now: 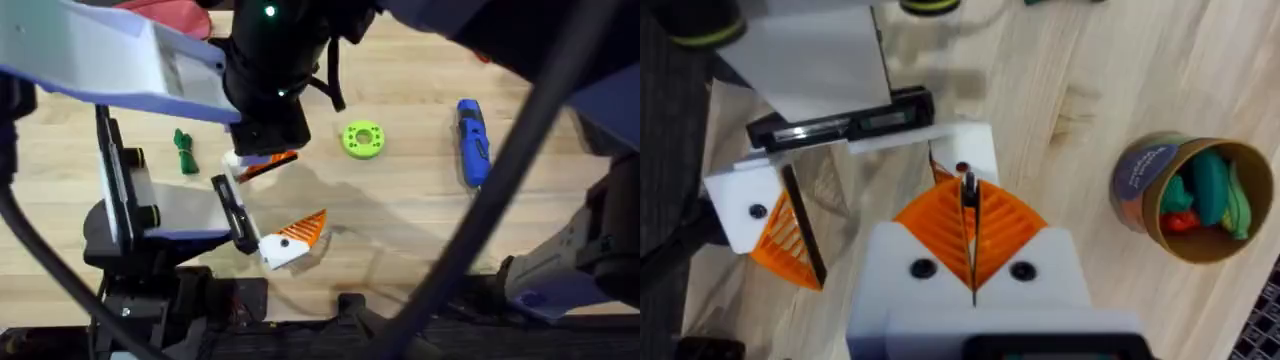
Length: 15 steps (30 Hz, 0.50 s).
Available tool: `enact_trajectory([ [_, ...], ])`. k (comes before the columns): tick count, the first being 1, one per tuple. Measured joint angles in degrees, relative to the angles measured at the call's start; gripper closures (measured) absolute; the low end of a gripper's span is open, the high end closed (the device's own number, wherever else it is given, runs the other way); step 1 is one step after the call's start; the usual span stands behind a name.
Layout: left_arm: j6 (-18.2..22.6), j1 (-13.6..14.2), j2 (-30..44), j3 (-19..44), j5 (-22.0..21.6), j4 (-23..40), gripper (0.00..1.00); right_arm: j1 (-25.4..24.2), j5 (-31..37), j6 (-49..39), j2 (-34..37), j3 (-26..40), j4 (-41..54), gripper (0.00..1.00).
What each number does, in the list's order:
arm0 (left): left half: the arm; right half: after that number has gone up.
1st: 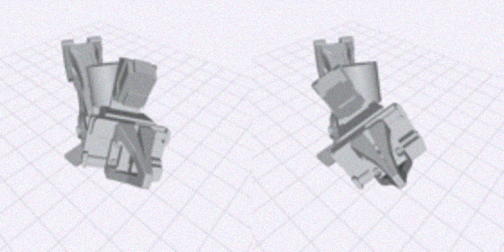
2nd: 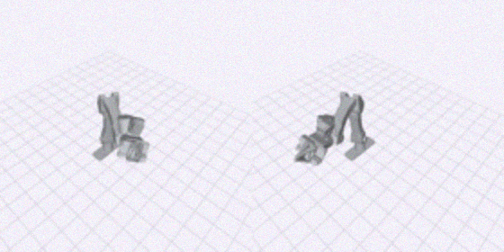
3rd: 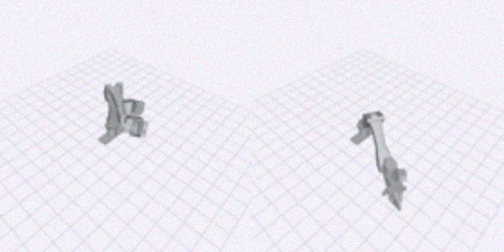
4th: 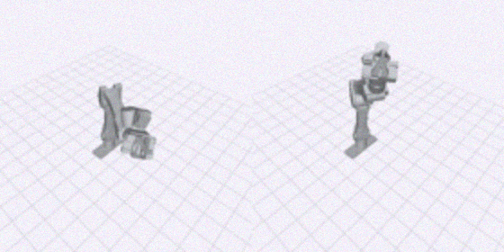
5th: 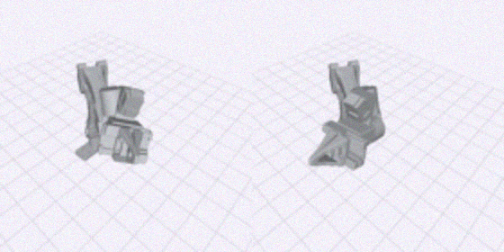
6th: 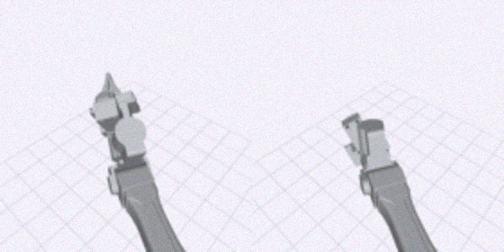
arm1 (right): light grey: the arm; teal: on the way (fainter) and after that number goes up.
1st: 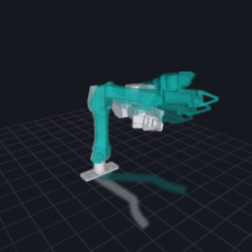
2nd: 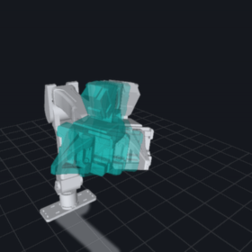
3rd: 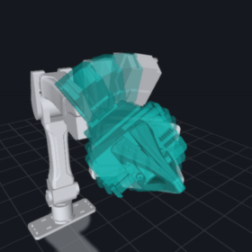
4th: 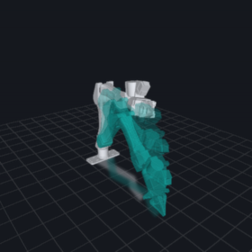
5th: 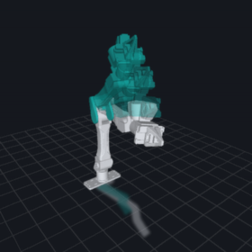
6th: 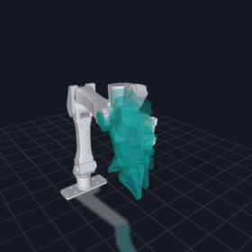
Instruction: Pick up the gripper from the table and insert it into the empty holder that is missing its gripper. Then pick up a screw, insert it into the mounting hole, and use the screwdriver to tighten it. Finally, clean up the table by picking up the vegetable and placing it into the bucket.
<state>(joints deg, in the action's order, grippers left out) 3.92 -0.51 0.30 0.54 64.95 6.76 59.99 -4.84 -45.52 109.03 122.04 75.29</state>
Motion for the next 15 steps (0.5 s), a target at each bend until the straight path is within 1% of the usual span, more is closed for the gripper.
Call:
enact_trajectory([
  [15, 0.0, 0.0, 0.0, 0.0, 0.0, 0.0, 0.014, 0.35, 0.57, 0.0, 0.0, 0.0, 1.14, 0.995],
])
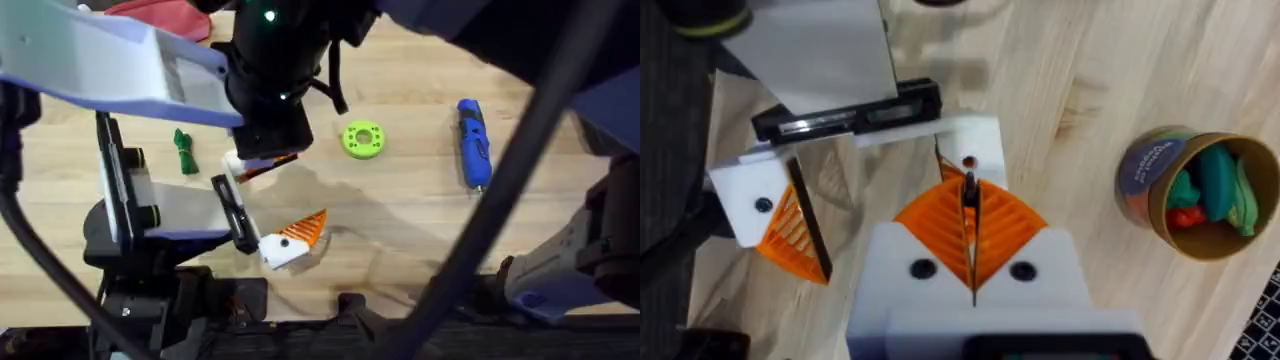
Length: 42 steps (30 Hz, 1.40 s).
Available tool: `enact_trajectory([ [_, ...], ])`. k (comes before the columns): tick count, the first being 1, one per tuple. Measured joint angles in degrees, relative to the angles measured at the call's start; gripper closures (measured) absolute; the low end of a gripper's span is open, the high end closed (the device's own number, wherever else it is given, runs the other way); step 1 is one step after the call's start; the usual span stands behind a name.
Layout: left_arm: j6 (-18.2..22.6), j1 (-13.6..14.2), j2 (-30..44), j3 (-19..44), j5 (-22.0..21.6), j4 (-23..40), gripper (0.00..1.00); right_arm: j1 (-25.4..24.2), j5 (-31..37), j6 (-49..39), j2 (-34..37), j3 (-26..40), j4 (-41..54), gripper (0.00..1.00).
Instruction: Pick up the gripper from the table and insert it into the empty holder that is missing its gripper. Then pick up a screw, insert it into the mounting hole, and use the screwdriver to tighten it. Finally, clean up the table by picking up the vegetable and placing it into the bucket.
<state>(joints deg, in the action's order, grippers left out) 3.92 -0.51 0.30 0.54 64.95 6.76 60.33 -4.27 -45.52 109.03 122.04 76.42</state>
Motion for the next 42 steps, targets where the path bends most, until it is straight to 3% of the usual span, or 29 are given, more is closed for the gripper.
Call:
enact_trajectory([
  [42, 0.0, 0.0, 0.0, 0.0, 0.0, 0.0, 0.015, 0.53, 0.37, 0.0, 2.17, 0.07, -0.07, 0.995],
])
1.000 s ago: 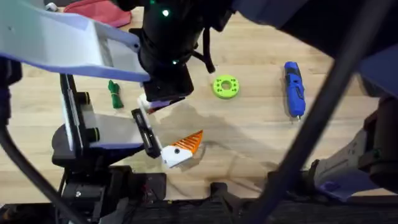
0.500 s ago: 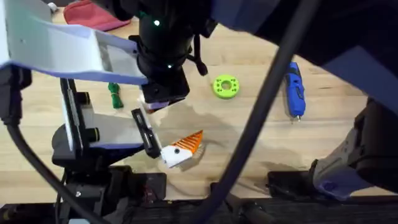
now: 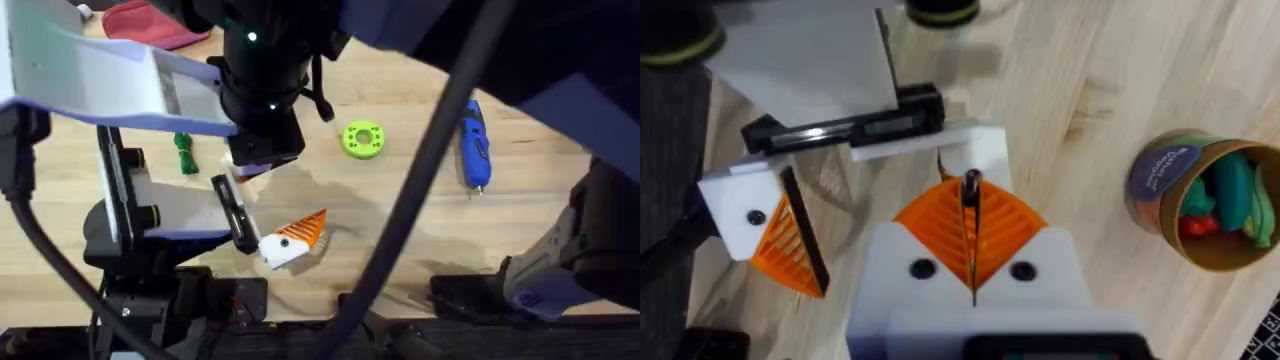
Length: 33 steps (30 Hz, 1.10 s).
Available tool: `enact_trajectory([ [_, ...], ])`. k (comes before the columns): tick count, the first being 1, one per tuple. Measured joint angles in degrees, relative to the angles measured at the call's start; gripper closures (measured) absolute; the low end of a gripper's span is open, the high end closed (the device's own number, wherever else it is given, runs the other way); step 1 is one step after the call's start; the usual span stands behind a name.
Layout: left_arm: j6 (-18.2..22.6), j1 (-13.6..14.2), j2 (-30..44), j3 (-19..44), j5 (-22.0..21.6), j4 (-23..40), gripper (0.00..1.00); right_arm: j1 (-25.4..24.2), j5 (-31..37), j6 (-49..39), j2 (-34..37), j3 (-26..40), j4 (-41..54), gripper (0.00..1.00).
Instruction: Pick up the gripper from the table and insert it into the empty holder that is missing its gripper. Then pick up a screw, insert it into the mounting hole, and use the screwdriver to tighten it. Finally, clean up the table by picking up the vegetable and placing it into the bucket.
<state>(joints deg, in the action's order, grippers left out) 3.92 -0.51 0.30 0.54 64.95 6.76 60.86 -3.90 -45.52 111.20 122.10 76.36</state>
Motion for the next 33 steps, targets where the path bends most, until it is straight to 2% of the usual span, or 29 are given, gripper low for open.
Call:
enact_trajectory([
  [33, 0.0, 0.0, 0.0, 0.0, 0.0, 0.0, 0.015, 0.15, 1.31, 0.04, 0.04, 0.0, -0.3, 0.995],
])
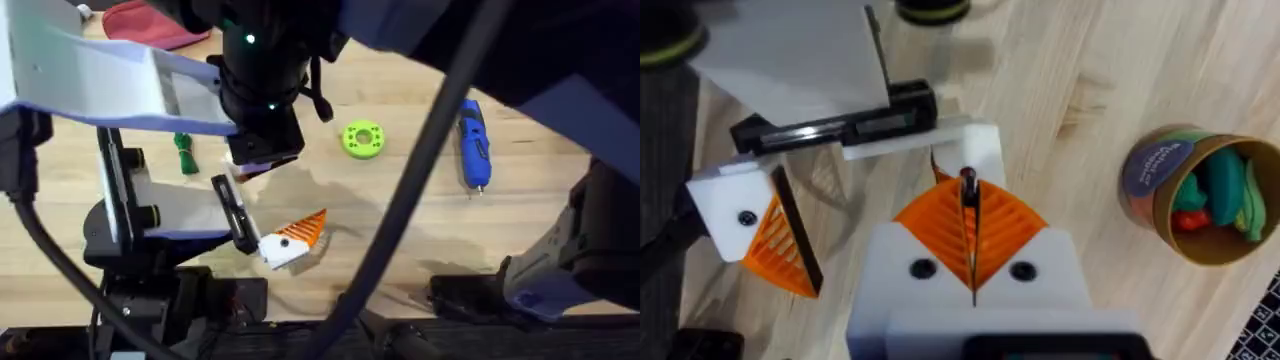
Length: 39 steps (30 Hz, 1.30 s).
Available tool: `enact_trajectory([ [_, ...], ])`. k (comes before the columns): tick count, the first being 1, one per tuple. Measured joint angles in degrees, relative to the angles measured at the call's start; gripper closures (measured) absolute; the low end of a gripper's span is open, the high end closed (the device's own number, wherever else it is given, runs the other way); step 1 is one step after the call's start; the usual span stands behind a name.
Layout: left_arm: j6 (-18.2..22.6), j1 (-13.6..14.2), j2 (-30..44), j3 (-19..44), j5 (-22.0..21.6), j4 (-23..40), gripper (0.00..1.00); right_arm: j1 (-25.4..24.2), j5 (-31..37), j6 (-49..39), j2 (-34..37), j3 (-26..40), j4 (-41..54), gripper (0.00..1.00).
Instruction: Pick up the gripper from the table and insert it into the empty holder that is missing its gripper. Then pick up a screw, insert it into the mounting hole, and use the screwdriver to tighten it. Finally, clean up the table by picking up the vegetable and placing it into the bucket.
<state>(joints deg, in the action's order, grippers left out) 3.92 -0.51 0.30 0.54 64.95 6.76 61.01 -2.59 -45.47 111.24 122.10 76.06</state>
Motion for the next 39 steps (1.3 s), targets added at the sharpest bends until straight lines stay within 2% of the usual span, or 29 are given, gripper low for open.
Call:
enact_trajectory([
  [39, 0.0, 0.0, -0.01, 0.0, 0.0, 0.0, 0.015, 0.12, -0.02, 0.07, 1.87, 0.0, 0.28, 0.995],
])
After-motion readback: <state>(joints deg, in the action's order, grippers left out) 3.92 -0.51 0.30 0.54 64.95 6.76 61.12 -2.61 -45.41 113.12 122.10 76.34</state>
